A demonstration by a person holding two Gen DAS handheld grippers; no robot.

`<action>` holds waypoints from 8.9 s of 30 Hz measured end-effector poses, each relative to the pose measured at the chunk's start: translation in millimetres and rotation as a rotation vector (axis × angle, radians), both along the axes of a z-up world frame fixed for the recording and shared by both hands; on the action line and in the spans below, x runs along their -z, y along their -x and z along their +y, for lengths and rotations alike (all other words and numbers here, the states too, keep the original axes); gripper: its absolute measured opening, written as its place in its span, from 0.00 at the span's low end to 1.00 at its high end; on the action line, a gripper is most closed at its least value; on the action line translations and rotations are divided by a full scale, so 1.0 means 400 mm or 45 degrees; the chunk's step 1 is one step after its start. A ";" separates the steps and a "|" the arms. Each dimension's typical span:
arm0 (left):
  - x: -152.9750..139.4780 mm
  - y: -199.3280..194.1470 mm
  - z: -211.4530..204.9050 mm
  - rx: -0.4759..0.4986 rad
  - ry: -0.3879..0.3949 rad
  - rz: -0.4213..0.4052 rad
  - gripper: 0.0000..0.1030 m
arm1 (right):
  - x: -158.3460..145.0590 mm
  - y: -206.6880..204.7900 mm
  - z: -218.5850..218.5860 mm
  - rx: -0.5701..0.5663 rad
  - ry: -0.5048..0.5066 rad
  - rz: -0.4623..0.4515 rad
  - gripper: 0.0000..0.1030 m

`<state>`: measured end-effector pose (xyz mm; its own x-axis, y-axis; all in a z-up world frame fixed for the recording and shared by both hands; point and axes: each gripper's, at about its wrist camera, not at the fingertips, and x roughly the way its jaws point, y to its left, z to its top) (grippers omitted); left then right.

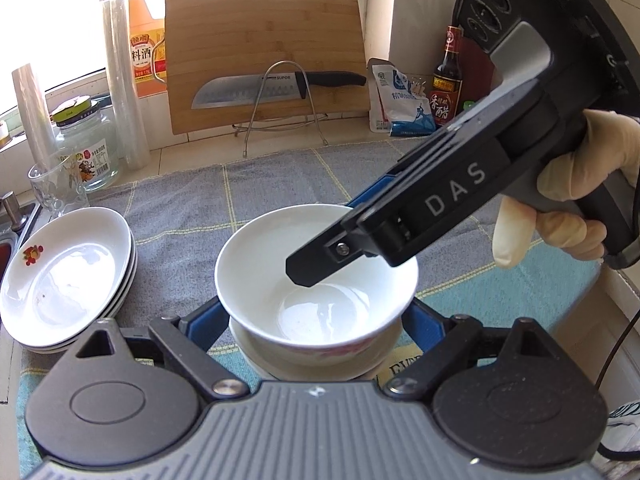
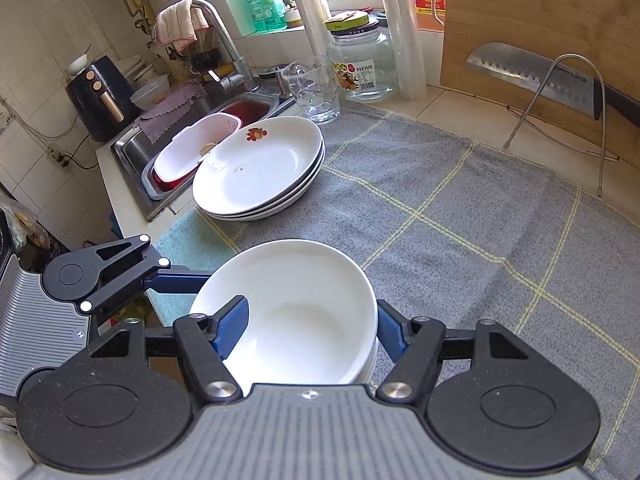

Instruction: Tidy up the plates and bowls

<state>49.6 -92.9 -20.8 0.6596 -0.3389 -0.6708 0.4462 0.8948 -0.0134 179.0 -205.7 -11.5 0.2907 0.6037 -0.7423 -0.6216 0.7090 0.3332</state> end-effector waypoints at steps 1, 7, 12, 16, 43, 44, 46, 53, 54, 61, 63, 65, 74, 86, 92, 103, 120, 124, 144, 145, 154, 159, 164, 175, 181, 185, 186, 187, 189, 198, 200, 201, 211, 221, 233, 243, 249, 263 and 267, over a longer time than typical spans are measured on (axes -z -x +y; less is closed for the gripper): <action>0.001 0.000 0.000 0.000 -0.001 0.003 0.90 | 0.000 0.002 0.001 0.000 0.000 0.001 0.71; 0.009 -0.001 0.001 0.000 -0.010 0.019 0.90 | 0.006 0.004 0.004 -0.008 0.002 0.003 0.71; 0.010 -0.001 0.002 -0.002 -0.007 0.028 0.90 | 0.008 0.007 0.008 -0.008 0.007 -0.003 0.71; 0.009 0.000 0.001 -0.001 -0.006 0.029 0.90 | 0.009 0.009 0.008 -0.009 0.003 -0.002 0.72; 0.002 0.062 0.077 0.189 0.107 -0.102 0.99 | -0.003 0.126 0.002 -0.001 0.105 -0.251 1.00; 0.002 0.062 0.084 0.220 0.110 -0.104 0.99 | -0.007 0.131 0.001 0.010 0.110 -0.257 1.00; 0.002 0.060 0.096 0.277 0.117 -0.113 0.99 | -0.012 0.145 0.001 0.038 0.131 -0.280 1.00; 0.023 0.048 0.114 0.426 0.041 -0.106 0.99 | -0.003 0.206 0.007 0.105 0.251 -0.343 1.00; 0.025 0.046 0.115 0.431 0.021 -0.114 0.99 | 0.003 0.214 0.007 0.104 0.268 -0.341 1.00; 0.054 0.026 0.125 0.446 -0.070 -0.082 0.99 | 0.068 0.247 0.014 -0.008 0.367 -0.305 1.00; 0.069 0.014 0.126 0.440 -0.091 -0.050 0.99 | 0.090 0.240 0.014 -0.050 0.366 -0.290 1.00; 0.083 0.004 0.126 0.422 -0.117 -0.033 0.99 | 0.109 0.228 0.011 -0.085 0.352 -0.287 1.00; 0.139 -0.027 0.096 0.384 -0.180 0.094 0.99 | 0.166 0.175 0.012 -0.237 0.337 -0.337 1.00; 0.149 -0.059 0.071 0.599 -0.275 0.089 0.98 | 0.179 0.140 0.022 -0.349 0.291 -0.342 1.00; 0.150 -0.093 0.086 0.806 -0.250 0.065 0.96 | 0.169 0.150 0.048 -0.277 0.344 -0.321 1.00; 0.158 -0.150 0.094 1.059 -0.251 0.084 0.90 | 0.157 0.142 0.085 -0.247 0.382 -0.268 0.93; 0.139 -0.186 0.082 1.207 -0.220 0.100 0.87 | 0.137 0.130 0.091 -0.309 0.398 -0.202 0.87; 0.141 -0.187 0.084 1.223 -0.203 0.114 0.84 | 0.135 0.126 0.088 -0.314 0.391 -0.197 0.87; 0.101 -0.152 0.125 1.119 -0.172 0.106 0.82 | 0.078 0.123 0.116 -0.386 0.359 -0.230 0.87; 0.096 -0.151 0.134 1.104 -0.170 0.105 0.82 | 0.070 0.117 0.124 -0.400 0.353 -0.235 0.87; 0.022 -0.210 0.267 0.938 -0.178 0.057 0.82 | 0.021 0.046 0.231 -0.537 0.330 -0.324 0.87; -0.006 -0.246 0.341 0.860 -0.206 0.030 0.82 | 0.011 -0.005 0.308 -0.603 0.318 -0.373 0.87; -0.016 -0.289 0.410 0.791 -0.231 0.016 0.82 | 0.008 -0.067 0.382 -0.652 0.307 -0.403 0.87; -0.018 -0.377 0.530 0.710 -0.269 -0.013 0.82 | 0.018 -0.182 0.514 -0.664 0.315 -0.447 0.87; 0.002 -0.395 0.562 0.709 -0.277 0.009 0.82 | 0.039 -0.209 0.550 -0.651 0.320 -0.420 0.87; 0.015 -0.407 0.570 0.716 -0.277 0.028 0.82 | 0.054 -0.222 0.563 -0.638 0.328 -0.399 0.87; 0.017 -0.409 0.570 0.717 -0.277 0.029 0.82 | 0.057 -0.225 0.564 -0.633 0.328 -0.396 0.87; 0.019 -0.415 0.574 0.718 -0.276 0.031 0.82 | 0.058 -0.227 0.563 -0.627 0.328 -0.392 0.87; 0.022 -0.421 0.578 0.720 -0.276 0.033 0.82 | 0.061 -0.231 0.565 -0.612 0.326 -0.384 0.87; 0.026 -0.432 0.590 0.719 -0.272 0.042 0.82 | 0.073 -0.249 0.570 -0.565 0.318 -0.347 0.87; 0.026 -0.432 0.590 0.720 -0.276 0.037 0.82 | 0.074 -0.250 0.571 -0.556 0.318 -0.346 0.87; 0.027 -0.436 0.589 0.720 -0.277 0.033 0.82 | 0.074 -0.250 0.571 -0.552 0.318 -0.348 0.87; 0.026 -0.419 0.585 0.721 -0.282 0.000 0.82 | 0.077 -0.255 0.566 -0.515 0.310 -0.317 0.87; 0.021 -0.386 0.606 0.722 -0.260 -0.067 0.92 | 0.066 -0.231 0.569 -0.421 0.339 -0.334 0.99; -0.028 -0.253 0.644 0.434 -0.163 -0.266 0.99 | 0.037 -0.154 0.538 -0.263 0.336 -0.373 0.99; -0.070 -0.103 0.574 0.015 -0.042 -0.333 0.99 | 0.003 -0.048 0.442 0.235 0.326 -0.365 1.00; -0.074 -0.031 0.523 -0.265 -0.002 -0.159 0.99 | 0.010 0.045 0.382 0.570 0.290 -0.211 1.00; -0.148 0.090 0.487 -0.506 0.036 -0.109 0.99 | -0.092 0.217 0.332 0.737 0.230 -0.297 1.00; -0.167 0.096 0.489 -0.528 0.025 -0.133 0.99 | -0.108 0.226 0.335 0.736 0.204 -0.320 1.00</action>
